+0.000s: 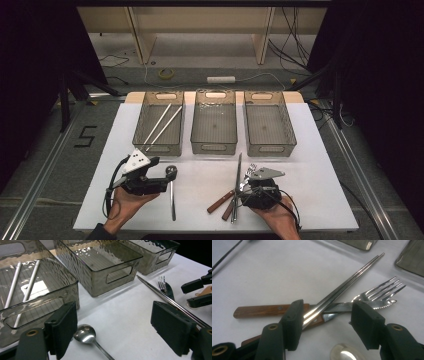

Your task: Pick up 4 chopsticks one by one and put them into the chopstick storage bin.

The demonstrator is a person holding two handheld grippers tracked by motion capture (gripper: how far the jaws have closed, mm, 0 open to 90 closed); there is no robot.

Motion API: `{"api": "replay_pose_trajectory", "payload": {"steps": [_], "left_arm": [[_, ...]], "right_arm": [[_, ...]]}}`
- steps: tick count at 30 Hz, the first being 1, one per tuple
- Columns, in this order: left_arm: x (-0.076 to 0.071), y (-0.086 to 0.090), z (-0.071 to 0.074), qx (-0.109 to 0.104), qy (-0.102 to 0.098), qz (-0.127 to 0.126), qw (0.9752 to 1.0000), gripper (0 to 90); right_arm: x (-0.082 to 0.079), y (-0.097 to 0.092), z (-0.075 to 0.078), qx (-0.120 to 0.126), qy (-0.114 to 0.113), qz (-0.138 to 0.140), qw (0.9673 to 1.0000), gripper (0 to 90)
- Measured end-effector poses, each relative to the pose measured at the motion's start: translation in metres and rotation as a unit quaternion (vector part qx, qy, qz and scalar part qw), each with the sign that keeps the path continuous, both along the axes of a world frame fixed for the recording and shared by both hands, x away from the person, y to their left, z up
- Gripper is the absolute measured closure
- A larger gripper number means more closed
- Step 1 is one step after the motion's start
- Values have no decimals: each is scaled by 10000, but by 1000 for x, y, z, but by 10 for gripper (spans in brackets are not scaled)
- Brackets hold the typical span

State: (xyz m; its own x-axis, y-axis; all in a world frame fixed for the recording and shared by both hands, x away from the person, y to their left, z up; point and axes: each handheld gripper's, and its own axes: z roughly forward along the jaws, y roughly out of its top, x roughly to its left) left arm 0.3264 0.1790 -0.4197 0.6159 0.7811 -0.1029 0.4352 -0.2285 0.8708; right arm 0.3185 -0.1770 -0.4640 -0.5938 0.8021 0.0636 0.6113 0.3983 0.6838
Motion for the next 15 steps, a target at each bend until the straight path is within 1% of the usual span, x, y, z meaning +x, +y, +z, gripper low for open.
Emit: {"api": "replay_pose_trajectory", "payload": {"steps": [8, 15], "left_arm": [[0, -1, 0, 19, 2, -12, 10000, 209], [0, -1, 0, 18, 3, -6, 10000, 209]], "right_arm": [[6, 4, -2, -43, 78, 11, 10000, 470], [9, 7, -5, -63, 238, 58, 9997, 502]]}}
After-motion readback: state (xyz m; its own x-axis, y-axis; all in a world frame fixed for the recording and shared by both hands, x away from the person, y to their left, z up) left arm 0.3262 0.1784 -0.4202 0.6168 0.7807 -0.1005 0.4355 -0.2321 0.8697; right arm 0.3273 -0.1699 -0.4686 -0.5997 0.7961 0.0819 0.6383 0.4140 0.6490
